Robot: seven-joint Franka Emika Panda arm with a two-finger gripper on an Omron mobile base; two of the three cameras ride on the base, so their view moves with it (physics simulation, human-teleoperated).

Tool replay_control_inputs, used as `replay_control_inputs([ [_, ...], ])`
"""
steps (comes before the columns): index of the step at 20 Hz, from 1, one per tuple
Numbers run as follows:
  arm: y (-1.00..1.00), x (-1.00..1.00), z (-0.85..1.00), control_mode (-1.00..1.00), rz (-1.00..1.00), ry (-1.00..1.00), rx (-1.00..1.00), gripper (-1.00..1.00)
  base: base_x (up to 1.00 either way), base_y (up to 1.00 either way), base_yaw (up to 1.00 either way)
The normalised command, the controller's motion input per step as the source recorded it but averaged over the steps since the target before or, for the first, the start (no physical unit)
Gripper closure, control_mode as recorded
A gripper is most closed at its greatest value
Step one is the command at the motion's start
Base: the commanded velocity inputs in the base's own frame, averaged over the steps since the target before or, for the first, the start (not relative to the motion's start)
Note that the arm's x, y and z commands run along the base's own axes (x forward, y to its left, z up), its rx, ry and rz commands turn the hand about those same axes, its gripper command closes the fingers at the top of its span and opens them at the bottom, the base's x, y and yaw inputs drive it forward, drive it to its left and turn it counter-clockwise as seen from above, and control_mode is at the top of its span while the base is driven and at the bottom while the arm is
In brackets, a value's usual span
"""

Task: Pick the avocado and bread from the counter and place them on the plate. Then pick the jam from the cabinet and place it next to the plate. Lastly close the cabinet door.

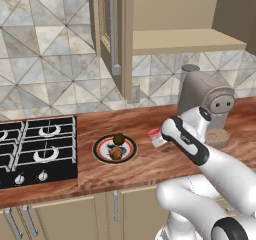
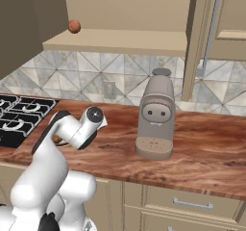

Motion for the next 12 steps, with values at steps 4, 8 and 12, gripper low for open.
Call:
replay_control_inputs([
  [4, 0.14, 0.15, -0.42, -1.00, 0.02, 0.01, -0.05, 1.00, 0.00, 0.00, 0.00],
  [8, 0.13, 0.16, -0.32, -1.00, 0.02, 0.01, -0.05, 1.00, 0.00, 0.00, 0.00],
  [12, 0.08, 0.06, -0.41, -1.00, 0.02, 0.00, -0.03, 1.00, 0.00, 0.00, 0.00],
])
